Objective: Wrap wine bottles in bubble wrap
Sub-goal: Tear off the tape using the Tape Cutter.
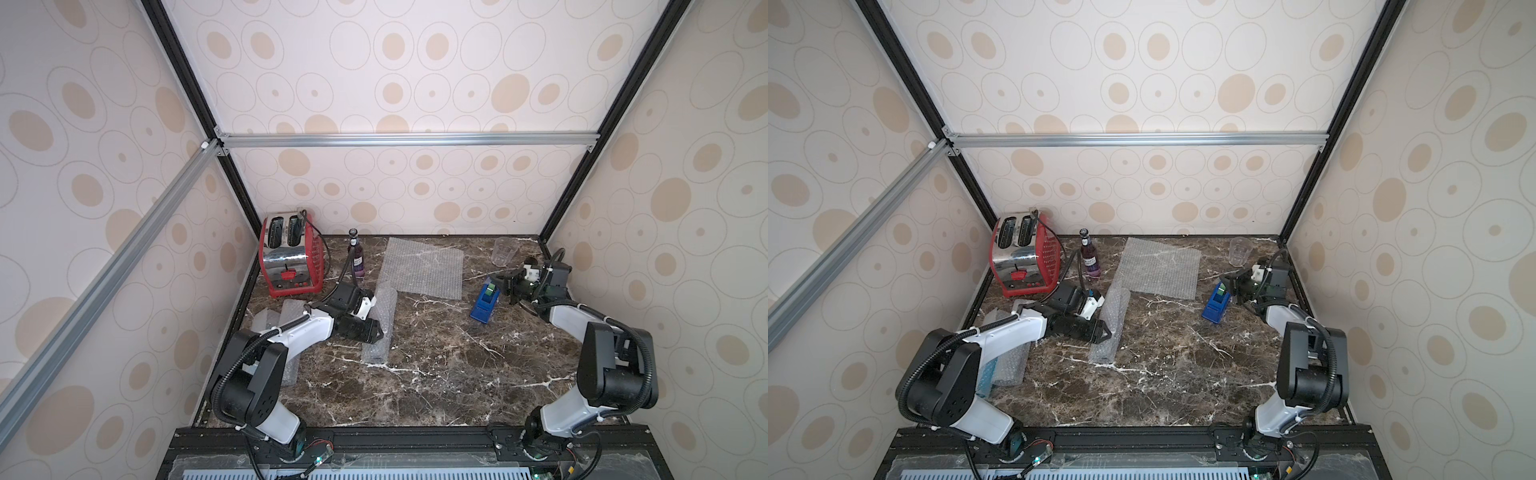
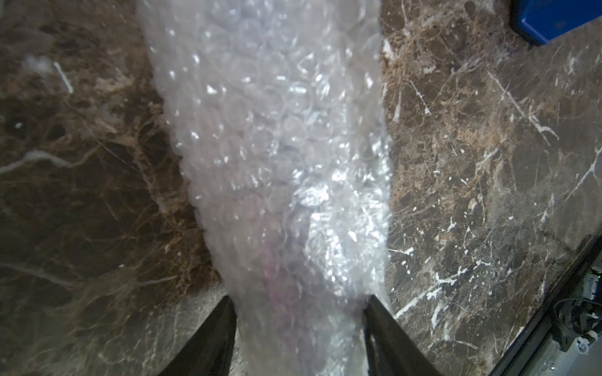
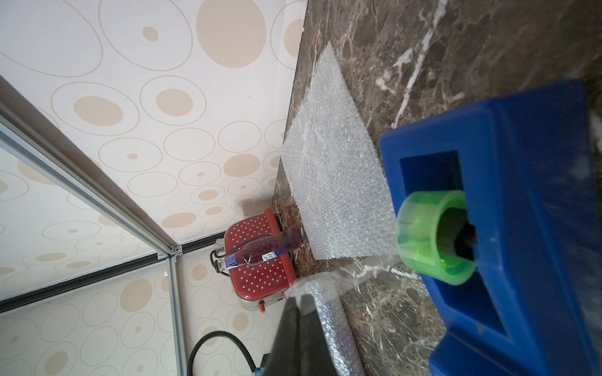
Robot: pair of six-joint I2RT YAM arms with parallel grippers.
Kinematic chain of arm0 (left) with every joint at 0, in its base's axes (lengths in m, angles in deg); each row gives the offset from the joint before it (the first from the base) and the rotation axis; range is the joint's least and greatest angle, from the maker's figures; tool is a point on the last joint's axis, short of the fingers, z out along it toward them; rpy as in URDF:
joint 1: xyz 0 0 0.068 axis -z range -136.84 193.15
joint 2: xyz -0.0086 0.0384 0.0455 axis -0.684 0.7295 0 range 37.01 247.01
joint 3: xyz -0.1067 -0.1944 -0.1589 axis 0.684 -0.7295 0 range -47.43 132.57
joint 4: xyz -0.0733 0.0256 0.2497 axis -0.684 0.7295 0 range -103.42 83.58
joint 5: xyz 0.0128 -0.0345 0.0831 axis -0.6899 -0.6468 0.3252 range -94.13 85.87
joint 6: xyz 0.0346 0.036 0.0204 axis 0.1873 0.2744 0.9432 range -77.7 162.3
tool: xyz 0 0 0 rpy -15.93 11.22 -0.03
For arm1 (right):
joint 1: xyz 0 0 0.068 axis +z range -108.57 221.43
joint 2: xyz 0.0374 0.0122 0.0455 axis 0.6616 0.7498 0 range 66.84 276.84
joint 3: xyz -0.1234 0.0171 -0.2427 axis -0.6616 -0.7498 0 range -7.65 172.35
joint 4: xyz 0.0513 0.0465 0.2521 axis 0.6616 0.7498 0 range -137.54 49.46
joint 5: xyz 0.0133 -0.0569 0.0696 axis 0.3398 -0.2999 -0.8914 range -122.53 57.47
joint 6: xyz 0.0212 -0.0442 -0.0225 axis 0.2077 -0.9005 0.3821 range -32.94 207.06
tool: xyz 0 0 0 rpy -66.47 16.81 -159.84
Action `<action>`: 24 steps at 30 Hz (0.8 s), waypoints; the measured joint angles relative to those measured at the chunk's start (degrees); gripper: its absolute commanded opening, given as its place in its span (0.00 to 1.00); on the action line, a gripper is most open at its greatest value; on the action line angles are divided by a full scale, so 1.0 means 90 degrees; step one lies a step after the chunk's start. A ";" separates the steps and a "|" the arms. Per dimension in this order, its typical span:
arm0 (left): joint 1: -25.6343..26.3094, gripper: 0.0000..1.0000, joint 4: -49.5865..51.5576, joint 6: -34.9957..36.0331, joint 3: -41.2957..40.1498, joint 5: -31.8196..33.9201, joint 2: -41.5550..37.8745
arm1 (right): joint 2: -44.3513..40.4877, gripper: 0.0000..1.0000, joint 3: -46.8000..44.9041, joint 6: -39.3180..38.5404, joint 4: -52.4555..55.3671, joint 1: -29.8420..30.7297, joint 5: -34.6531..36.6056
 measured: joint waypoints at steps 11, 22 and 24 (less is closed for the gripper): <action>0.0007 0.60 -0.0005 0.0000 -0.0002 0.0002 0.0000 | -0.0223 0.00 -0.0126 -0.0056 0.0039 0.0000 -0.0022; 0.0022 0.60 -0.0019 0.0000 -0.0005 0.0007 0.0000 | -0.1098 0.00 -0.1411 -0.0379 0.0168 0.0352 0.0056; 0.0022 0.60 -0.0022 0.0000 -0.0005 0.0007 0.0000 | -0.1180 0.00 -0.1741 -0.0486 0.0192 0.0464 0.0134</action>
